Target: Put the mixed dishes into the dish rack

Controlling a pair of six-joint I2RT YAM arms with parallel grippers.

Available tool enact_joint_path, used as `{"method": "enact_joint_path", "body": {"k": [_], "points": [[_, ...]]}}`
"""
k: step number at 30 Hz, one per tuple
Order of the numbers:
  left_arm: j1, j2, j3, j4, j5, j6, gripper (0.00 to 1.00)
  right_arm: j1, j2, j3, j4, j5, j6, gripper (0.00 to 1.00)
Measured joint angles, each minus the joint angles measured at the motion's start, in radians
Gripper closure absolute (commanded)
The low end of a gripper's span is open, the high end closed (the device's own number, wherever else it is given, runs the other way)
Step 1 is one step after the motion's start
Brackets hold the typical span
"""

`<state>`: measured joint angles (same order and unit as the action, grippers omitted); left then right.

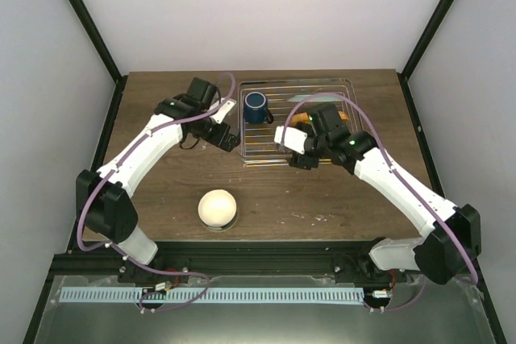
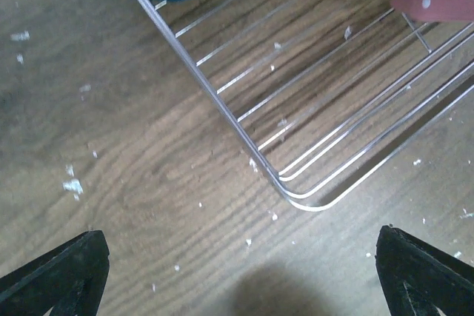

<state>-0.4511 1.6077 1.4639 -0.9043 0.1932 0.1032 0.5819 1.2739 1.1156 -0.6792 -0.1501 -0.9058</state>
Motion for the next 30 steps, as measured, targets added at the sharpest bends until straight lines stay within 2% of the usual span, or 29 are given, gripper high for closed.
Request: {"method": "enact_joint_path", "body": {"k": [9,18,24,30], "points": [[0.000,-0.010,-0.004,-0.203,0.018,-0.127,0.02,0.002,0.205,0.265,0.147,0.037,0.289,0.24],[-0.037,-0.113,-0.146,-0.333,0.040,-0.286,0.02,-0.040,0.479,0.576,0.142,0.117,0.539,0.24],[-0.118,-0.180,-0.241,-0.356,0.037,-0.359,0.02,-0.097,0.552,0.745,0.125,0.149,0.674,0.24],[-0.149,-0.221,-0.351,-0.351,-0.004,-0.418,0.05,-0.114,0.562,0.797,0.120,0.180,0.742,0.24]]}}
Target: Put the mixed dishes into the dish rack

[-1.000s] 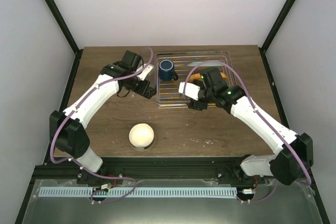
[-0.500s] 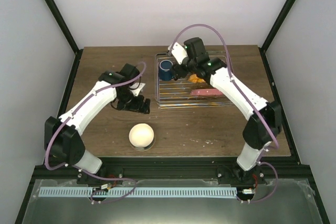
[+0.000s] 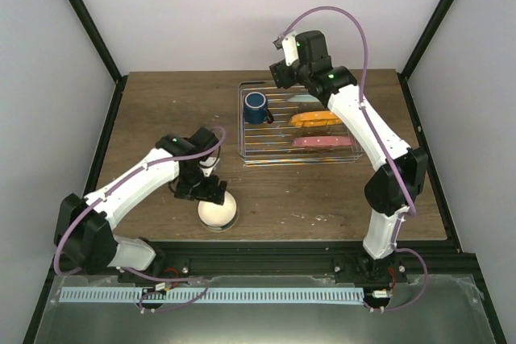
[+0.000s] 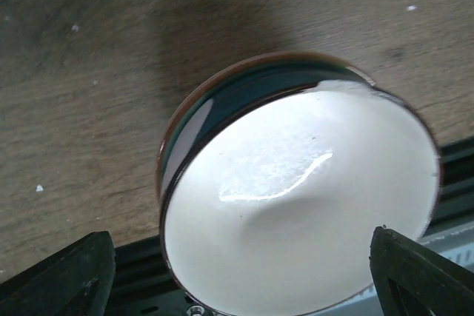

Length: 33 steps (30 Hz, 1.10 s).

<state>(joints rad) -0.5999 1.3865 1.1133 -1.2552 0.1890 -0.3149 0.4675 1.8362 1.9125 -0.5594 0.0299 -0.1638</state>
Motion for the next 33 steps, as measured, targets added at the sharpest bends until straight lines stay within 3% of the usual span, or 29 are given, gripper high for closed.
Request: {"method": "enact_joint_path", "body": {"k": [6,22,28,33], "points": [[0.000,-0.029,-0.073,0.028,-0.033,-0.051,0.13,0.000,-0.001,-0.008,-0.032,0.009,0.025,0.24],[0.005,0.022,-0.135,0.136,-0.073,-0.076,0.84,0.000,-0.042,-0.116,-0.046,0.028,0.022,0.23],[0.003,0.027,-0.135,0.137,-0.073,-0.075,0.99,0.000,-0.056,-0.140,-0.040,0.034,0.016,0.22],[0.003,0.028,-0.121,0.130,-0.073,-0.074,1.00,0.000,-0.056,-0.149,-0.041,0.035,0.015,0.22]]}}
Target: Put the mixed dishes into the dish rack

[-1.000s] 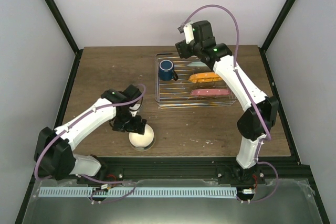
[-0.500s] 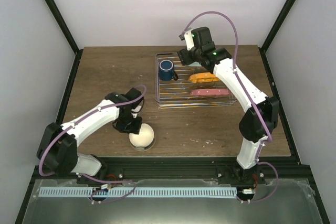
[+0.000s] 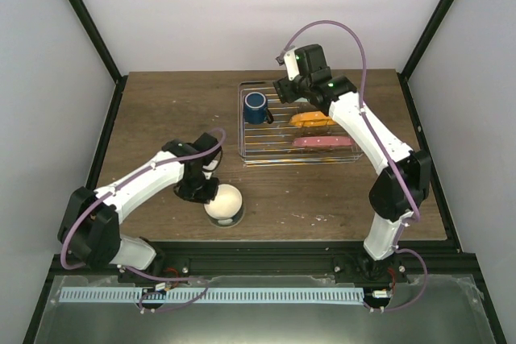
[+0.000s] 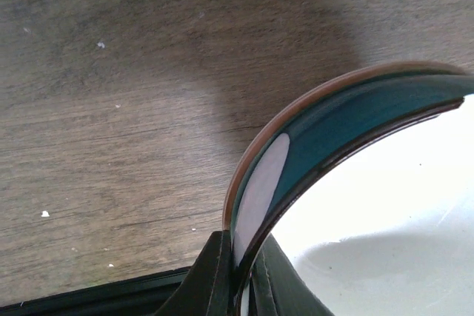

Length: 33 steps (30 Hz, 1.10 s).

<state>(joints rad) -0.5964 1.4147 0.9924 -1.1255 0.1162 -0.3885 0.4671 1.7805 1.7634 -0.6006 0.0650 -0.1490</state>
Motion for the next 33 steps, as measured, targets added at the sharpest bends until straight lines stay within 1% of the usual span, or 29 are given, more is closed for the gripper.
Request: {"method": "enact_joint_path", "body": {"k": [6,11,12,14,17,21,25,29,33], "points": [[0.003,0.000,0.076,-0.014,0.003,0.009,1.00,0.000,0.000,0.000,0.002,-0.001,0.000,0.22],[0.039,-0.025,0.131,-0.003,0.015,0.035,1.00,0.000,0.000,0.000,-0.008,-0.045,0.003,0.18],[0.051,-0.035,0.135,0.000,0.021,0.043,1.00,0.000,0.000,0.000,-0.013,-0.060,0.005,0.16],[0.076,-0.057,0.143,0.006,0.026,0.057,1.00,0.000,-0.002,0.000,-0.030,-0.108,0.013,0.07],[0.109,-0.090,0.165,0.010,0.027,0.088,1.00,-0.008,-0.018,-0.023,-0.048,-0.205,0.035,0.01],[0.130,-0.095,0.236,0.010,0.019,0.136,1.00,-0.030,-0.057,-0.076,-0.060,-0.358,0.082,0.00],[0.148,-0.077,0.333,0.033,0.002,0.168,1.00,-0.069,-0.063,-0.080,-0.068,-0.509,0.128,0.00],[0.173,-0.021,0.418,0.080,-0.022,0.192,1.00,-0.084,-0.063,-0.082,-0.067,-0.656,0.169,0.00],[0.206,0.089,0.533,0.121,-0.047,0.220,1.00,-0.084,-0.062,-0.083,-0.056,-0.807,0.229,0.00]]}}
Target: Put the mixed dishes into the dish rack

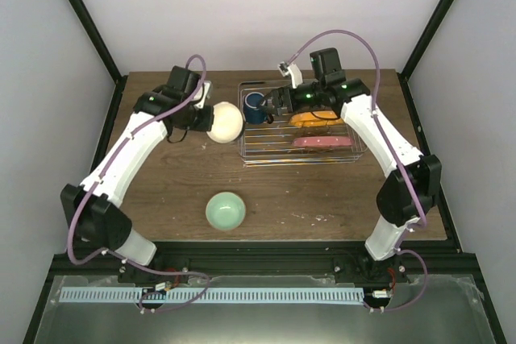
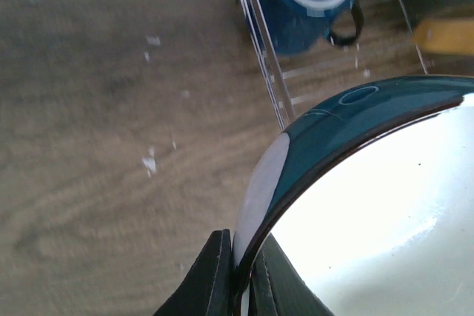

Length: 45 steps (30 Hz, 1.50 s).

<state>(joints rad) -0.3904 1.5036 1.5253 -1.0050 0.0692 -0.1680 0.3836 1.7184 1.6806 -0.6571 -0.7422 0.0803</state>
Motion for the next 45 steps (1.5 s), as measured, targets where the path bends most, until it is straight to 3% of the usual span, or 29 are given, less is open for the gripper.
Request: {"method": "enact_joint_path", "body": {"k": [7,17,28,45], "points": [[0.014,0.137,0.161,0.063,-0.018,0.054,1.00,0.000,0.006,-0.067,0.066,-0.187,0.090,0.00],[0.015,0.205,0.227,0.086,0.017,0.072,1.00,0.000,0.056,-0.081,0.166,-0.307,0.164,0.00],[0.015,0.218,0.287,0.066,0.021,0.093,1.00,0.000,0.170,-0.071,0.223,-0.314,0.183,0.00],[0.018,0.229,0.301,0.049,0.119,0.090,1.00,0.025,0.174,-0.069,0.419,-0.317,0.213,0.00]]}}
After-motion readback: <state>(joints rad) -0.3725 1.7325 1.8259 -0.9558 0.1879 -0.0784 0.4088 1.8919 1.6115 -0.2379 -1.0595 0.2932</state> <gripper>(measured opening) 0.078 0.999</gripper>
